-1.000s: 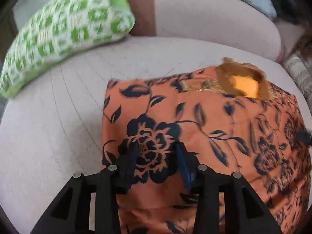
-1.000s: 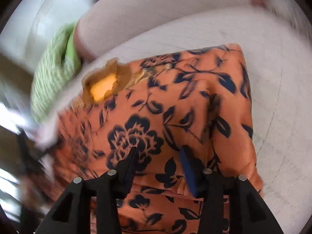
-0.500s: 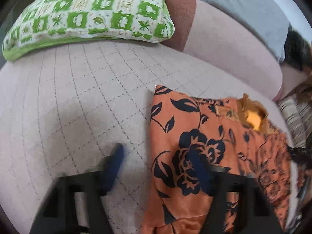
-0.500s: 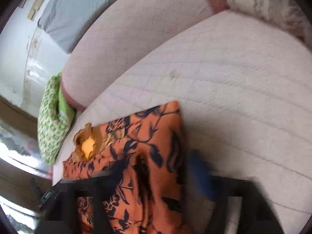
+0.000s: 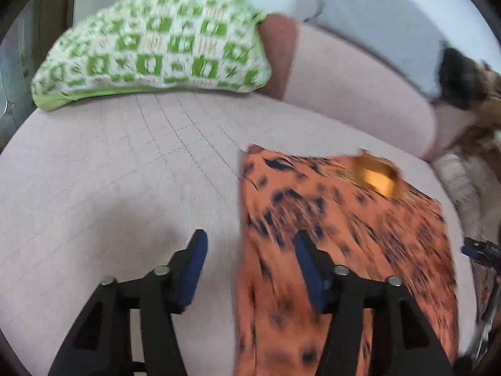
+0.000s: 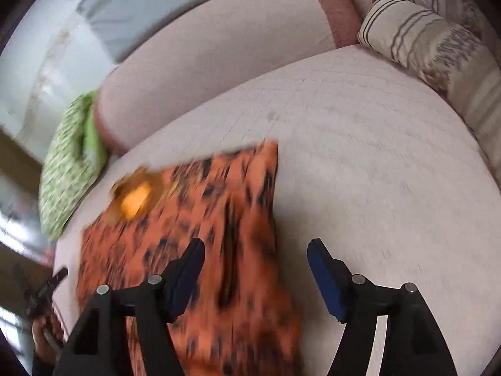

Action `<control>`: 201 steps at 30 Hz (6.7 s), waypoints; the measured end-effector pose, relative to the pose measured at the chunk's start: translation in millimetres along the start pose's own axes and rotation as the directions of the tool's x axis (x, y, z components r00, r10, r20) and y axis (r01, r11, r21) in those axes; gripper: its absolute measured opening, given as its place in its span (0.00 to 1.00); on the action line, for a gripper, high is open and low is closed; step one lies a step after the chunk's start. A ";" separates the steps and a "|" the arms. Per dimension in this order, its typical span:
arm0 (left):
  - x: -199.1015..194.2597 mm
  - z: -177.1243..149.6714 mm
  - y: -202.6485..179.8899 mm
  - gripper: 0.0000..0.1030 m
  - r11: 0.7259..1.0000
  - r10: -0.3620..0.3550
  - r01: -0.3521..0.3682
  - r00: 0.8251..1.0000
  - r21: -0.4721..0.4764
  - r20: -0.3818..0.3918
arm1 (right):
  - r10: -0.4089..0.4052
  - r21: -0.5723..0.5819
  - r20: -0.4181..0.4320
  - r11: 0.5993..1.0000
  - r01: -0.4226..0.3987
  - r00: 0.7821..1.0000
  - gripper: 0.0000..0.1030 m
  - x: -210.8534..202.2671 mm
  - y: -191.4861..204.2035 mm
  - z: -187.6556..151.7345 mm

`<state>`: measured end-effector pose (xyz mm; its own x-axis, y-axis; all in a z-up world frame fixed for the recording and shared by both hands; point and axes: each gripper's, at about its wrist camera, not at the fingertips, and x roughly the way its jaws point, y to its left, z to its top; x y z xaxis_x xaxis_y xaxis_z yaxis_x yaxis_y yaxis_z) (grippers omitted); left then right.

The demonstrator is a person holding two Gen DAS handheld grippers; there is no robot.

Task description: Fold small clothes

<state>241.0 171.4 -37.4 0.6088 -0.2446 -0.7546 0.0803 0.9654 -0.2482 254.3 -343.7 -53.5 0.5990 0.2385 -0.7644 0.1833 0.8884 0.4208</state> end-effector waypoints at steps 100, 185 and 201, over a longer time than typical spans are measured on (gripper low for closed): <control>-6.7 51.5 23.1 0.72 0.979 0.004 0.009 0.998 -0.205 0.063 | 0.252 0.259 0.122 0.926 -0.276 0.960 0.87 7.6 -57.2 24.5; -10.7 -10.6 6.5 0.51 1.000 0.019 -0.018 0.998 0.018 -0.066 | 0.021 -0.245 0.001 0.969 -0.020 1.000 0.68 -29.6 34.3 -38.5; -44.0 18.3 -27.0 0.03 0.987 0.089 -0.098 0.993 0.129 0.077 | -0.067 -0.333 0.097 0.938 0.096 0.993 0.05 -54.6 62.6 -16.8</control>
<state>226.5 157.8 13.7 0.6725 -0.1505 -0.7247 0.1210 0.9883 -0.0929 219.9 -294.5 6.3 0.6578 0.1393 -0.7402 -0.0304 0.9869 0.1586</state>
